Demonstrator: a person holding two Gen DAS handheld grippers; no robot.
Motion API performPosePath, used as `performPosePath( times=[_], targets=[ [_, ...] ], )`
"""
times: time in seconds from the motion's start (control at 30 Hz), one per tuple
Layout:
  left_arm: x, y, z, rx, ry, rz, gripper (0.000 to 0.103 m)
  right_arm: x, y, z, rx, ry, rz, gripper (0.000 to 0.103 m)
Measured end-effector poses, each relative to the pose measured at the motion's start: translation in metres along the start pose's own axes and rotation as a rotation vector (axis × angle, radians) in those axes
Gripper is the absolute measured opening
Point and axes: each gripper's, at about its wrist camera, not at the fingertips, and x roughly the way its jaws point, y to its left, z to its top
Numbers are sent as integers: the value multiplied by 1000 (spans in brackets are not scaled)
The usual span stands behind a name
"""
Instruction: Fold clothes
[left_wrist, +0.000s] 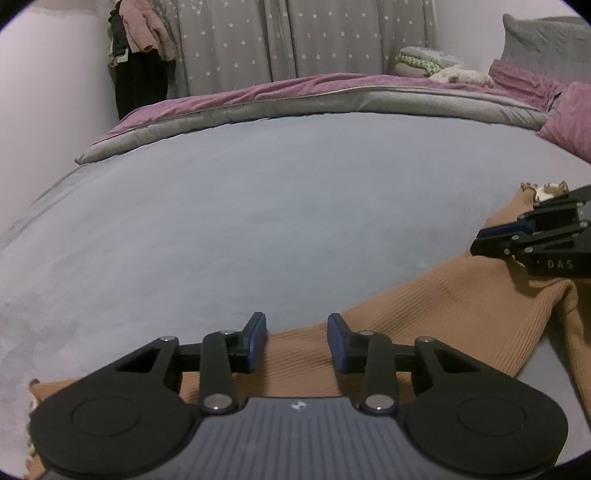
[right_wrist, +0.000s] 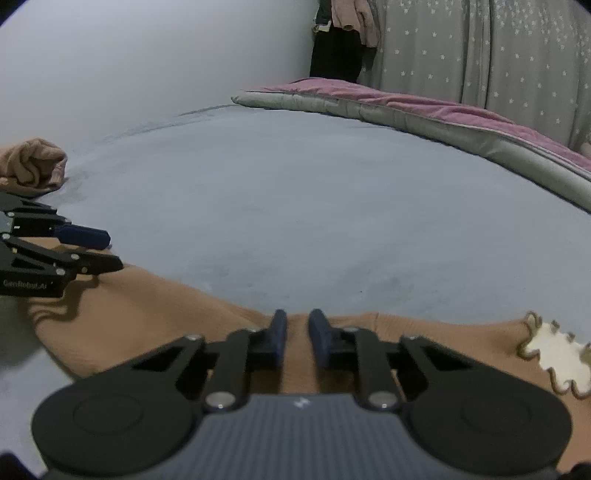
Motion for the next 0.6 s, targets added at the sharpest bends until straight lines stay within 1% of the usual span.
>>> performPosePath(
  times=[0.03,0.07,0.1,0.17,0.23,0.33,0.43,0.53,0.57,0.6],
  targets=[
    [0,0,0,-5,-4,-17,17,-1,1,-1,0,-10,-6,9],
    [1,-1,0,-9,-7,-34,6,-3,1,-2,0,-20,-11,7],
    [1,-1,1,-16,-11,-38,1,-5,2,-3,9,-32,-11,7],
    [0,-1,3,-27,-24,-28,1,-12,1,-2,22,-73,-14,6],
    [-5,0,4,-34,-55,-8,1,-20,-1,-2,36,-115,-17,6],
    [-12,5,6,-65,-92,-1,1,-28,-4,-1,58,-168,-21,6],
    [-7,4,4,-47,-58,29,1,-25,-5,-1,63,-156,-30,6],
    [-4,4,3,-48,-29,22,1,-26,-2,1,50,-156,-43,6],
    [-5,5,3,-48,-18,15,4,-27,-2,3,48,-160,-40,7],
    [-7,7,4,-46,-10,4,13,-27,-3,4,48,-159,-36,8]
  ],
)
